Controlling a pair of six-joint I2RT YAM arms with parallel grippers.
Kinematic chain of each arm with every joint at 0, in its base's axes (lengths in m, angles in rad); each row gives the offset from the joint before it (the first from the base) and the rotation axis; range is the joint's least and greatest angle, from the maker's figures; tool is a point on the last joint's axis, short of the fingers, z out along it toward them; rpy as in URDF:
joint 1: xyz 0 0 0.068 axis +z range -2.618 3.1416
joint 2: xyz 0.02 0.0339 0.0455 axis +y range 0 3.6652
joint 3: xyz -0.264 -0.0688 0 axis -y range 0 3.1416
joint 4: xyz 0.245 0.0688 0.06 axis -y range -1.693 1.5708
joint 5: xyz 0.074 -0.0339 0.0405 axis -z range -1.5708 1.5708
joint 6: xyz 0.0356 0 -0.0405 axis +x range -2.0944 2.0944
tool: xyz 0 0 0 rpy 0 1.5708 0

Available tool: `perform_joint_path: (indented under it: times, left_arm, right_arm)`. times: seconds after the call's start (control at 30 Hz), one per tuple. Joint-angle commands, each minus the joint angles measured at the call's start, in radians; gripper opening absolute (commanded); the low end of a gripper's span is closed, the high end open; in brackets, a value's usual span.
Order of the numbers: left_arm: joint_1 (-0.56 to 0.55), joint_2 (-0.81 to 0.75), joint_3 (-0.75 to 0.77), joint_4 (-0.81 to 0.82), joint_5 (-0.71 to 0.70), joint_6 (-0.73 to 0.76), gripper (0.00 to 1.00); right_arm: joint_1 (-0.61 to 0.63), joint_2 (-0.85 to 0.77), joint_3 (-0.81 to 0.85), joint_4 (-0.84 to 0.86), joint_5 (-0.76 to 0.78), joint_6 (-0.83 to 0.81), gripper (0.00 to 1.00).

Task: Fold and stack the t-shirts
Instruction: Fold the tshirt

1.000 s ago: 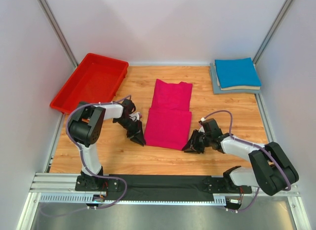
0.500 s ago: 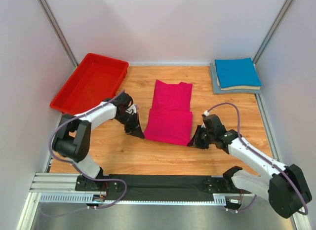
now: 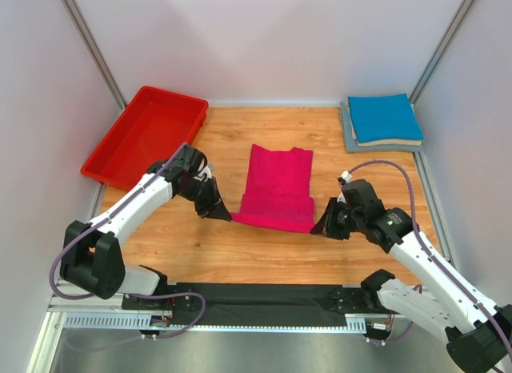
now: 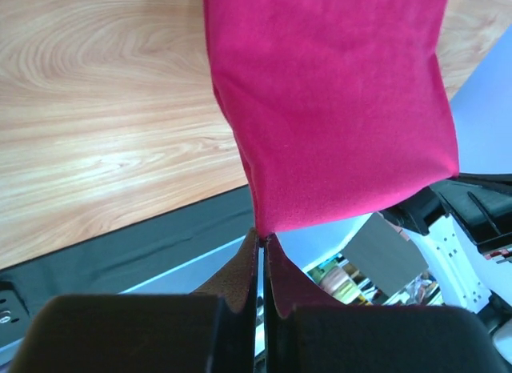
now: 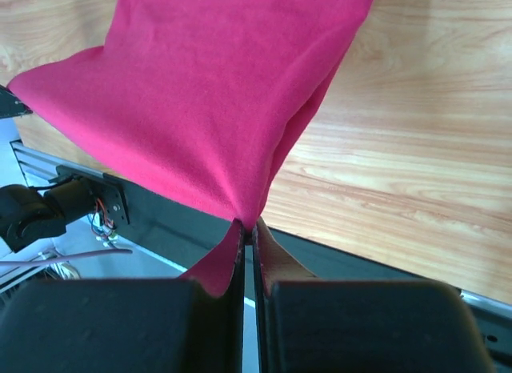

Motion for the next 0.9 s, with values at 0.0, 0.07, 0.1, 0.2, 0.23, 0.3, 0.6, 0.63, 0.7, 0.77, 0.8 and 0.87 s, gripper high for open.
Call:
perform_joint_path:
  times: [0.0, 0.07, 0.1, 0.2, 0.23, 0.3, 0.6, 0.63, 0.7, 0.77, 0.8, 0.87]
  left_arm:
    - [-0.003, -0.017, 0.067, -0.066, -0.051, -0.090, 0.00]
    - [-0.011, 0.012, 0.124, -0.100, -0.070, -0.074, 0.00]
    - [-0.010, 0.018, 0.139, -0.100, -0.076, -0.068, 0.00]
    - [-0.010, 0.063, 0.216, -0.080, -0.114, -0.054, 0.00]
    - [-0.010, 0.082, 0.278, -0.085, -0.137, -0.042, 0.00]
    - [-0.008, 0.156, 0.357, -0.112, -0.152, -0.027, 0.00]
    - [0.029, 0.429, 0.731, -0.176, -0.182, 0.030, 0.00]
    - [0.030, 0.472, 0.757, -0.145, -0.168, 0.039, 0.00]
    - [0.035, 0.526, 0.817, -0.136, -0.151, 0.057, 0.00]
    - [0.043, 0.609, 0.917, -0.125, -0.123, 0.067, 0.00]
    - [0.047, 0.632, 0.969, -0.113, -0.117, 0.073, 0.00]
    - [0.053, 0.684, 1.007, -0.088, -0.122, 0.062, 0.00]
  right_arm:
    - [-0.001, -0.011, 0.068, -0.157, 0.037, -0.041, 0.00]
    - [0.001, 0.002, 0.105, -0.177, 0.049, -0.073, 0.00]
    - [-0.001, 0.017, 0.116, -0.190, 0.055, -0.081, 0.00]
    - [-0.007, 0.064, 0.148, -0.186, 0.078, -0.110, 0.00]
    - [-0.025, 0.084, 0.156, -0.180, 0.057, -0.115, 0.00]
    - [-0.051, 0.144, 0.191, -0.162, 0.029, -0.144, 0.00]
    - [-0.223, 0.405, 0.419, -0.112, 0.021, -0.285, 0.00]
    - [-0.235, 0.454, 0.436, -0.105, 0.014, -0.291, 0.00]
    - [-0.258, 0.501, 0.459, -0.079, -0.012, -0.309, 0.00]
    - [-0.274, 0.563, 0.495, -0.050, -0.029, -0.325, 0.00]
    - [-0.281, 0.581, 0.504, -0.039, -0.035, -0.328, 0.00]
    - [-0.291, 0.639, 0.541, -0.013, -0.046, -0.331, 0.00]
